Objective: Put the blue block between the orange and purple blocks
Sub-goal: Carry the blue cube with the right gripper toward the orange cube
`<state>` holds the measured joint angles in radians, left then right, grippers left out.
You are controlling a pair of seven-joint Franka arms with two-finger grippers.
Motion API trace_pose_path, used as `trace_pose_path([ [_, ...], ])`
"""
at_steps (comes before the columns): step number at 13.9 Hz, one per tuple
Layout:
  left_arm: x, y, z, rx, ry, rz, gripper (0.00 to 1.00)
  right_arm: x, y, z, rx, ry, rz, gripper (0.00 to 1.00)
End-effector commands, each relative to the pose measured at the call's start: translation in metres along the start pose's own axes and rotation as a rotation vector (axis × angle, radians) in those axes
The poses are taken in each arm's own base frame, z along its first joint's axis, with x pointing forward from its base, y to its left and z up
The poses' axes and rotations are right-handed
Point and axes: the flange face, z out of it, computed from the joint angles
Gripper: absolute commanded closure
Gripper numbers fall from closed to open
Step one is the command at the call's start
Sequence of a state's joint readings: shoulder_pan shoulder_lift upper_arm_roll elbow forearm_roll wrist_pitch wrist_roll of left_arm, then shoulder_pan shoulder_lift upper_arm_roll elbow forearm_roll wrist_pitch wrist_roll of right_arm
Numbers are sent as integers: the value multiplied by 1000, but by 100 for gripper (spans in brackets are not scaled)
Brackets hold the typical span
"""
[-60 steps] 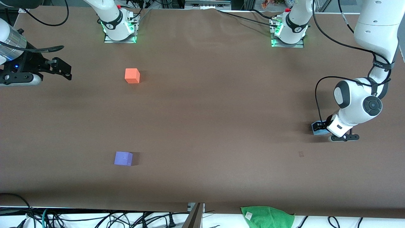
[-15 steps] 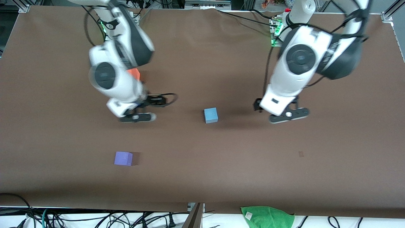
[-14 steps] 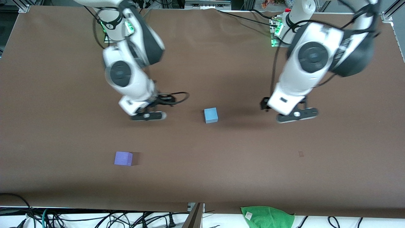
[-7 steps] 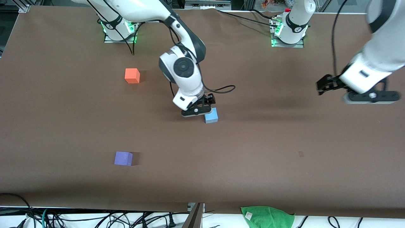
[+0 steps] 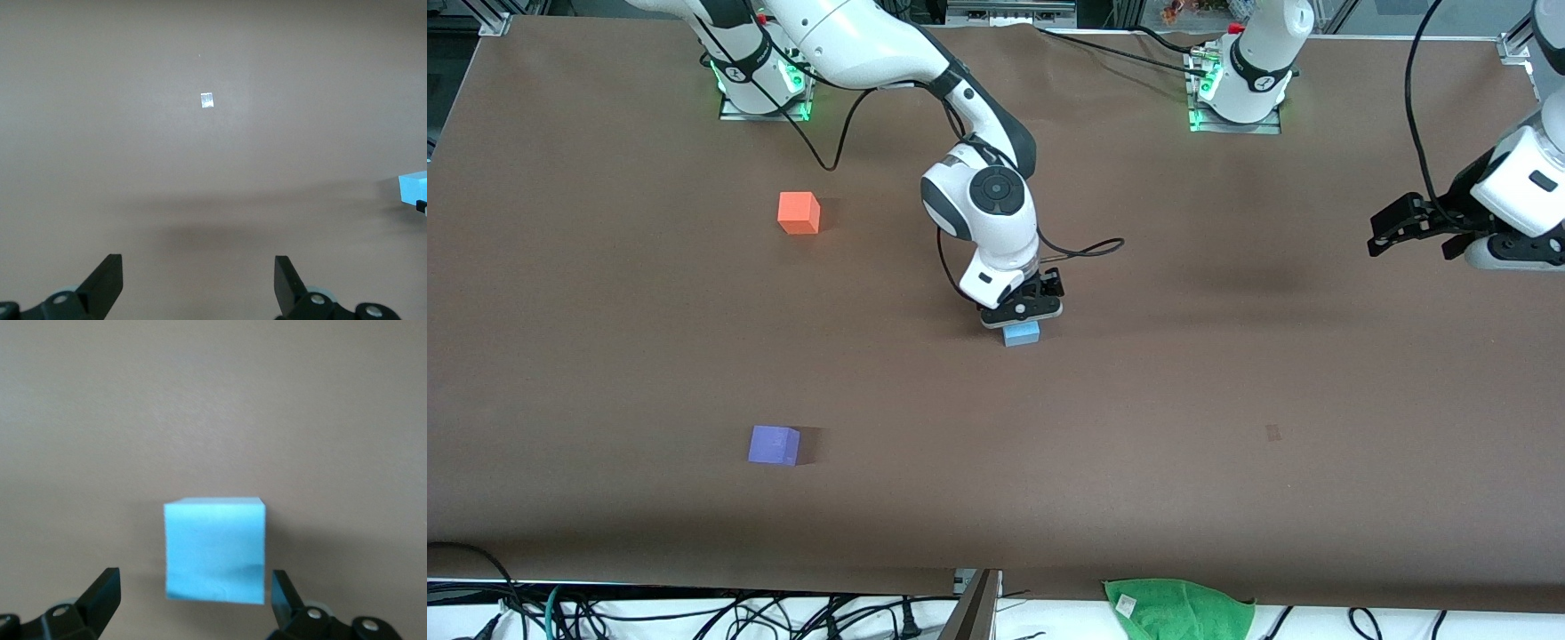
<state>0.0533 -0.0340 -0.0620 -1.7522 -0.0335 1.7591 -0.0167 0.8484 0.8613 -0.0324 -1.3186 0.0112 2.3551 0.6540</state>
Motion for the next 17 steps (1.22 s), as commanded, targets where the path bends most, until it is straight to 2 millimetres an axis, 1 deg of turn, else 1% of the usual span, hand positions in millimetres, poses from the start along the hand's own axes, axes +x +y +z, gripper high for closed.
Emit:
trace_pose_path([
  [1, -28, -19, -11, -10, 42, -16, 0, 9, -6, 14, -22, 56, -24, 0],
  [2, -26, -16, -17, -6, 28, -8, 0, 8, -5, 20, -23, 62, -32, 0],
  [3, -20, -16, -18, -7, -4, -4, 0, 8, -4, 23, -25, 66, -32, 0],
  [4, -18, -16, -22, -7, -27, -2, 0, 7, -4, 26, -30, 66, -37, 0],
  [6, -22, -16, -22, 1, -54, -1, 0, 6, -2, 33, -40, 62, -40, 1],
  [7, -22, -17, -21, 18, -60, 1, 0, 5, -2, 35, -41, 61, -42, 8],
  [8, -22, -17, -21, 35, -57, 0, 0, 8, 2, 35, -41, 61, -36, 28],
  [9, -22, -16, -22, 39, -56, 0, 0, 10, 4, 33, -36, 61, -32, 51],
  [11, -21, -14, -22, 39, -54, 11, 0, 16, 11, 31, -30, 55, -16, 91],
  [12, -21, -13, -21, 39, -57, 11, 0, 26, 24, 29, -32, 51, 3, 100],
  [13, -22, -13, -21, 39, -57, 9, 0, 40, 44, 24, -37, 49, 23, 100],
  [14, -22, -10, -21, 39, -57, 12, 0, 49, 60, 10, -52, 23, -1, 100],
  [15, -22, -9, -22, 39, -56, 14, 0, 64, 87, -17, -61, -31, -21, 100],
  [16, -22, -9, -21, 39, -59, 14, 0, 81, 124, -36, -29, -100, -11, 100],
  [17, -22, -9, -21, 38, -59, 14, 0, 89, 150, -60, 9, -148, -40, 100],
])
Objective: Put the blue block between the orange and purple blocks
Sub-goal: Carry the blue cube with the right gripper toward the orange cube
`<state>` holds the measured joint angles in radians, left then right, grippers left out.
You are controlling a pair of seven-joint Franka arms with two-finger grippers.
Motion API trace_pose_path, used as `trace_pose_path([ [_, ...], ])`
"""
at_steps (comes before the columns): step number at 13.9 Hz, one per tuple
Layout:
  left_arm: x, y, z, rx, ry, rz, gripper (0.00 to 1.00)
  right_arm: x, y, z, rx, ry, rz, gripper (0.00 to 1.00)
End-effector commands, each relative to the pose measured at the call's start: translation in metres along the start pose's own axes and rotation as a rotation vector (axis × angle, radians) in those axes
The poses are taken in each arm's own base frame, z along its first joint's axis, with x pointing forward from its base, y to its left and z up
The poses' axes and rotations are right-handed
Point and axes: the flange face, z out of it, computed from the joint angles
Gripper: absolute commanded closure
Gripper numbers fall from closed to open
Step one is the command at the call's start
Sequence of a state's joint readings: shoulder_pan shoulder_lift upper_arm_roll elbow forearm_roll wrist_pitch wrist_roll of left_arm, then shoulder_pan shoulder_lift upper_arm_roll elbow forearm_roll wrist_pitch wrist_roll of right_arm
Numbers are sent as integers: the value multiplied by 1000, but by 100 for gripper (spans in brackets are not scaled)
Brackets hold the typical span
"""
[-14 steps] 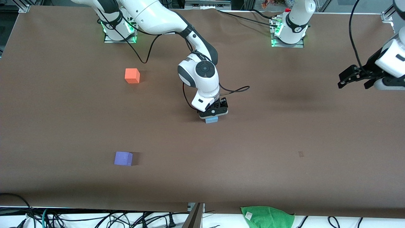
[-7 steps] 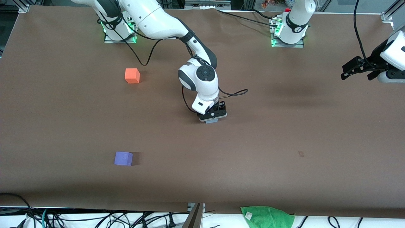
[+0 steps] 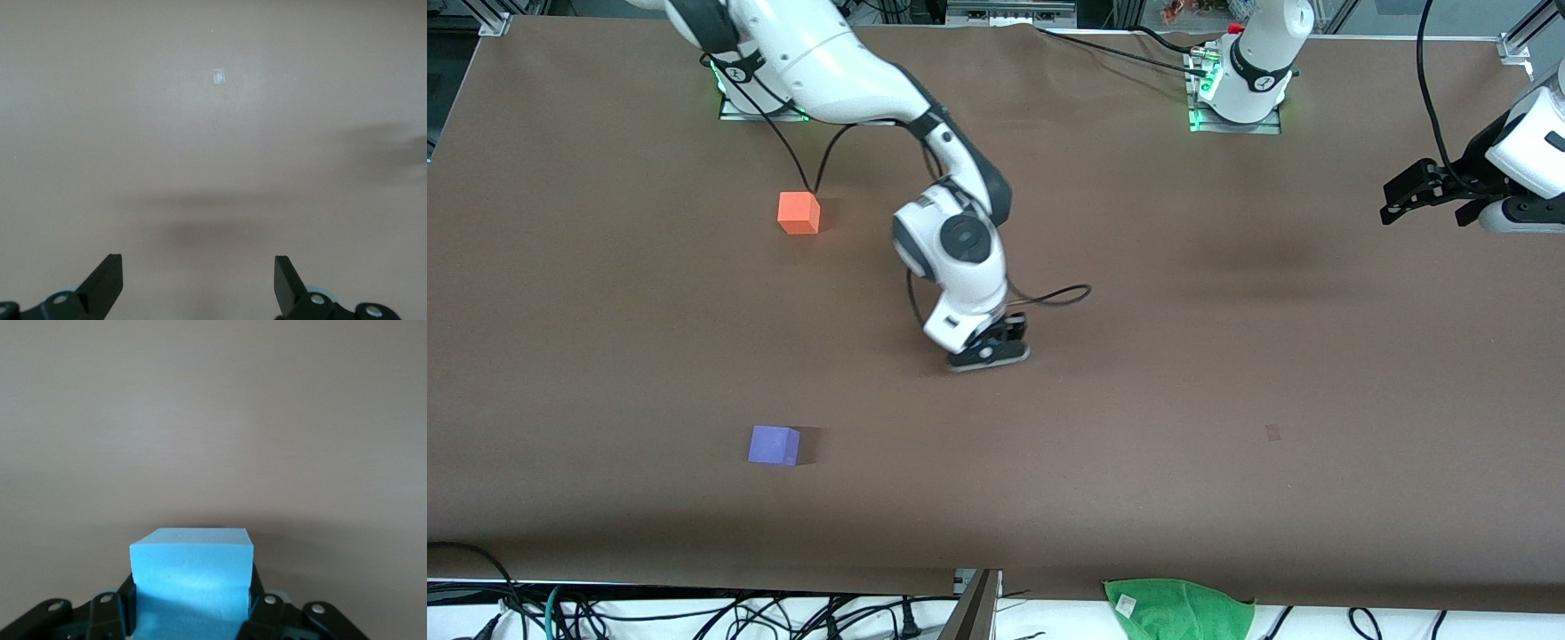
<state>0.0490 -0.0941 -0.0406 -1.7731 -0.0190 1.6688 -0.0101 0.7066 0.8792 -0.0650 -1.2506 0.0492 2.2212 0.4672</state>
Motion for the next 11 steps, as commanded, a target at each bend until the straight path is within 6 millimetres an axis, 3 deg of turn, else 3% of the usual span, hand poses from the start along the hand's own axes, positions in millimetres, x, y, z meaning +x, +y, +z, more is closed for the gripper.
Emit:
trace_pose_path([
  [1, 3, 1, -6, 23, -7, 21, 0, 18, 84, -65, 75, -131, -45, 100],
  [3, 3, 1, -5, 23, -8, 21, 0, 14, 160, -77, 68, -159, 16, 100],
  [5, 3, 1, -6, 23, -7, 22, 0, -10, 237, -67, 53, -159, 45, 100],
  [6, 3, 1, -6, 23, -7, 22, 0, -32, 266, -57, 47, -136, 65, 100],
  [8, 3, 1, -6, 23, -8, 22, 0, -74, 294, -31, 28, -85, 108, 100],
  [9, 3, 1, -6, 23, -8, 24, 0, -83, 308, -22, 16, -81, 129, 100],
  [11, 3, 3, -6, 24, -8, 27, 0, -82, 318, -18, 6, -72, 160, 100],
])
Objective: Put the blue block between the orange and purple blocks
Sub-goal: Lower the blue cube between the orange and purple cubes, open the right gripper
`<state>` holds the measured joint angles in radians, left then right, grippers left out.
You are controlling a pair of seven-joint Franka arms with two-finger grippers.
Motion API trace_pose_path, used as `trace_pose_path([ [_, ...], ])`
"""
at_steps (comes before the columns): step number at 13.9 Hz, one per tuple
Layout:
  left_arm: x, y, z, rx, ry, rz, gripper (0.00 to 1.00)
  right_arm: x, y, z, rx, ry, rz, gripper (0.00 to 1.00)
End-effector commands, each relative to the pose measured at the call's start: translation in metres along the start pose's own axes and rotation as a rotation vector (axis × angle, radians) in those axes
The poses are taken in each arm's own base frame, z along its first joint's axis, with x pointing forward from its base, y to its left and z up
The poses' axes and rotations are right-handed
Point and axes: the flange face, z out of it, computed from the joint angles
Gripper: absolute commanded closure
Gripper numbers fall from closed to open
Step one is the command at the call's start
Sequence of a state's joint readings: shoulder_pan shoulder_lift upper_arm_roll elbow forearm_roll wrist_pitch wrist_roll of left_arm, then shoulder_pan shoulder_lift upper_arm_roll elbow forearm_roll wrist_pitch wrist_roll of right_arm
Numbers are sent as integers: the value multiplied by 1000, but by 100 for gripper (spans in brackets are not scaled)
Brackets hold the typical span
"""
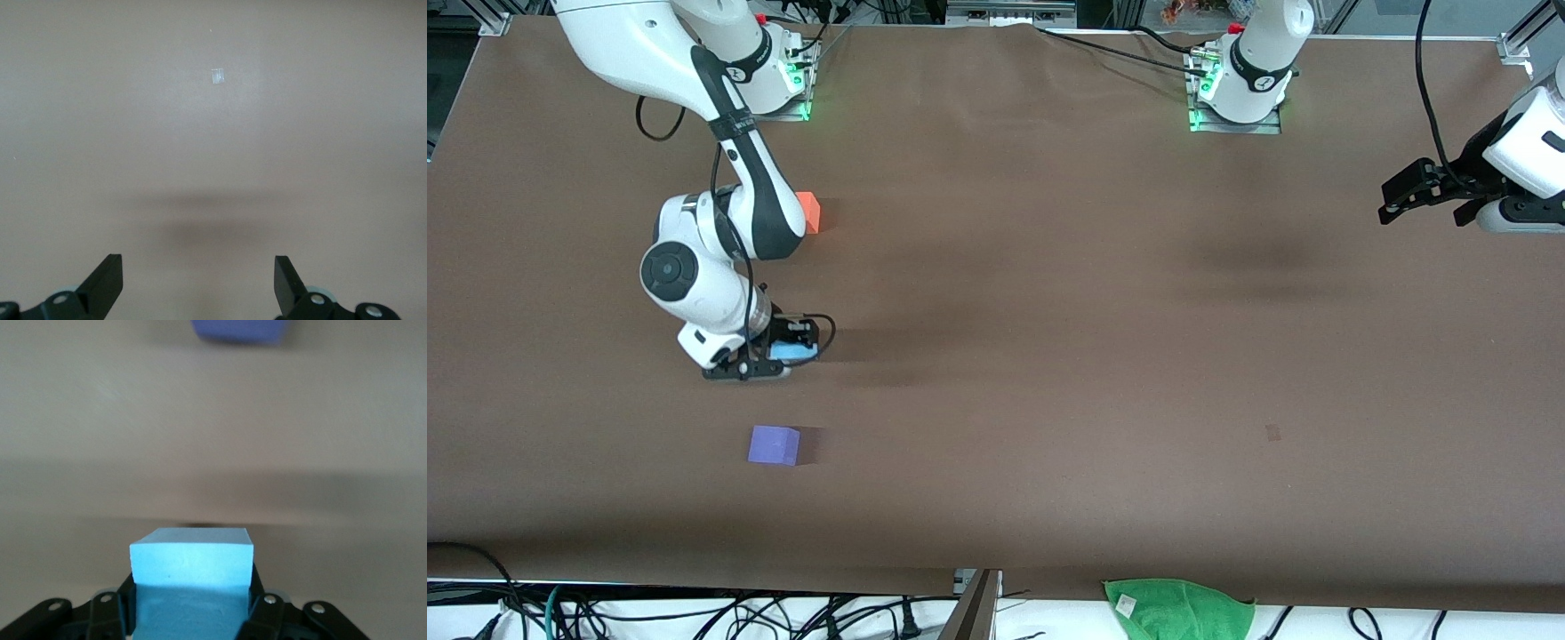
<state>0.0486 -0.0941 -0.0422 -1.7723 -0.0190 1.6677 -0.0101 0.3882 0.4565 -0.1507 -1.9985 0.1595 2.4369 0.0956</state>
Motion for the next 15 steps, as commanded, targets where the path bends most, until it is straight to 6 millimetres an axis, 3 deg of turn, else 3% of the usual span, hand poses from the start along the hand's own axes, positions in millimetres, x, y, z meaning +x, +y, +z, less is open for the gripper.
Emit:
trace_pose_path([
  [1, 3, 6, -6, 24, -8, 32, 0, -13, 6, -5, 17, 38, 31, 100],
  [4, 3, 6, -6, 26, -9, 33, 0, -11, 17, 11, 31, 33, 87, 100],
  [5, 3, 6, -6, 26, -9, 33, 0, -11, 17, 12, 34, 31, 92, 85],
  [6, 3, 6, -6, 26, -9, 33, 0, -12, 17, 17, 31, 24, 93, 60],
  [7, 3, 6, -6, 26, -9, 33, 0, -11, 17, 17, 32, 25, 93, 14],
  [8, 3, 6, -6, 26, -9, 33, 0, -12, 17, 16, 32, 22, 92, 1],
  [10, 2, 6, -5, 26, -11, 33, 0, -8, 15, 0, 42, 43, 86, 1],
  [13, 2, 6, -5, 26, -11, 33, 0, 0, 18, -46, 64, 56, 84, 1],
  [15, 2, 6, -5, 26, -11, 33, 0, 2, 20, -94, 84, 57, 74, 1],
])
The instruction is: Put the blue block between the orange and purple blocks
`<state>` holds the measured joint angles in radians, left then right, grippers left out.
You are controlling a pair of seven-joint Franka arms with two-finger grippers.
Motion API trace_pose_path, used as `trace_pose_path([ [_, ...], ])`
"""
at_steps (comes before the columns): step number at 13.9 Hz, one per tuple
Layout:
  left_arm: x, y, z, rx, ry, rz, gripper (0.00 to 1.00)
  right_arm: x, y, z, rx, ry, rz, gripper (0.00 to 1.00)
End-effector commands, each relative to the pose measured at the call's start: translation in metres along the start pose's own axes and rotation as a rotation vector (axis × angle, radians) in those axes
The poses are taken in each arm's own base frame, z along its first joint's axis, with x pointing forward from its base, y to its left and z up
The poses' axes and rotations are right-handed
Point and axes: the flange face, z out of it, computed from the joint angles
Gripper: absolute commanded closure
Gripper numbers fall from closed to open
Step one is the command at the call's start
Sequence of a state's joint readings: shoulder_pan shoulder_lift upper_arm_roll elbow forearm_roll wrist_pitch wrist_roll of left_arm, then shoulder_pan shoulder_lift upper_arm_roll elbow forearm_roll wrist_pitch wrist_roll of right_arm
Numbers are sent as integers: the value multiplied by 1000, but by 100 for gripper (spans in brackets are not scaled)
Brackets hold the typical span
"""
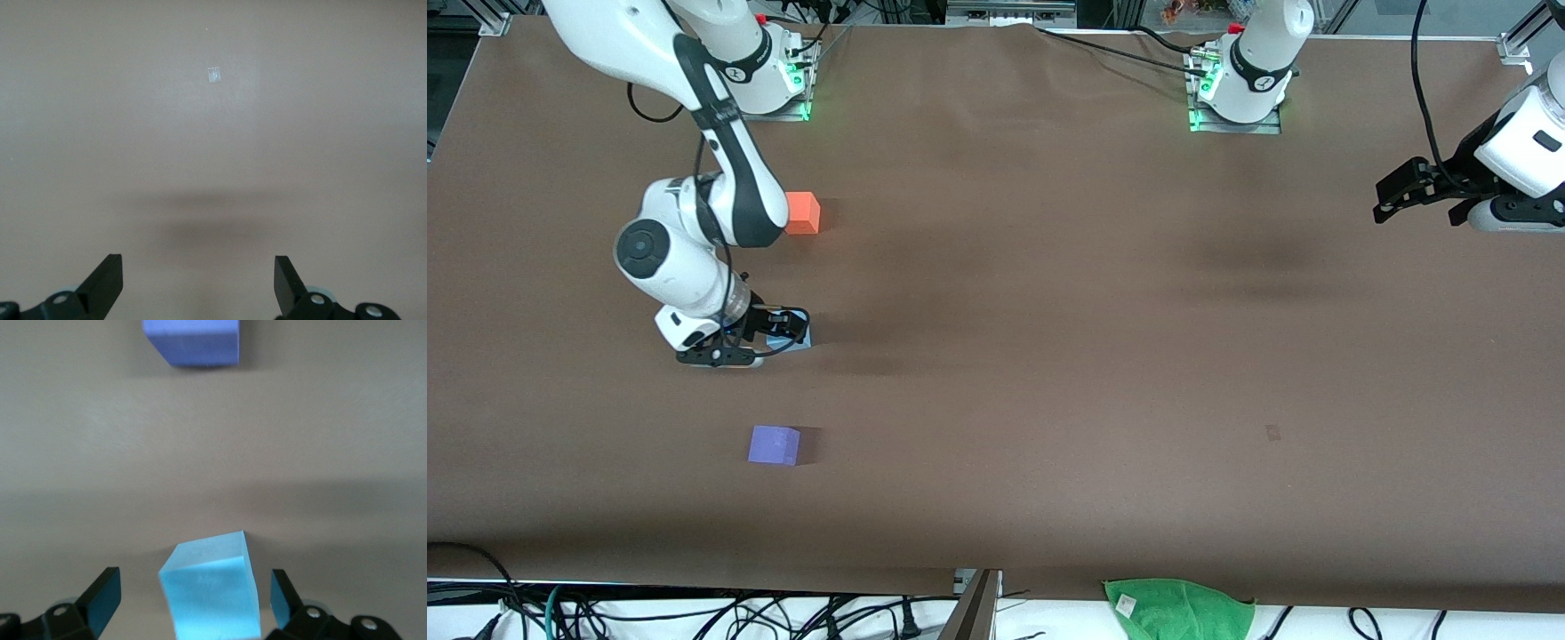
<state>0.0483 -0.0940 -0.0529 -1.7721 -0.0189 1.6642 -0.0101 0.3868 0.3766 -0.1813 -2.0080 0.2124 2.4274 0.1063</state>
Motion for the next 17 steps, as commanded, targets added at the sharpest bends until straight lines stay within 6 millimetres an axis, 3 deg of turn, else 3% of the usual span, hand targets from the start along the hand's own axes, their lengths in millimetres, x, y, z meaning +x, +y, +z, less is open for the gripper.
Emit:
trace_pose_path([
  [1, 3, 0, -6, 25, -8, 22, 0, 3, 4, -78, 44, -8, -6, 1],
  [3, 3, 1, -6, 25, -8, 23, 0, 14, 15, -136, 57, -33, -33, 1],
  [5, 3, 1, -6, 25, -8, 23, 0, 16, 9, -194, 79, -50, -59, 1],
  [8, 2, -5, -5, 30, -15, 20, 0, 2, 25, -278, 30, -86, -82, 1],
  [10, 2, -3, -5, 32, -15, 20, 0, -13, 30, -316, 20, -122, -87, 1],
  [17, 1, -3, -4, 32, -24, 22, 0, -19, 34, -338, -42, -116, -109, 1],
])
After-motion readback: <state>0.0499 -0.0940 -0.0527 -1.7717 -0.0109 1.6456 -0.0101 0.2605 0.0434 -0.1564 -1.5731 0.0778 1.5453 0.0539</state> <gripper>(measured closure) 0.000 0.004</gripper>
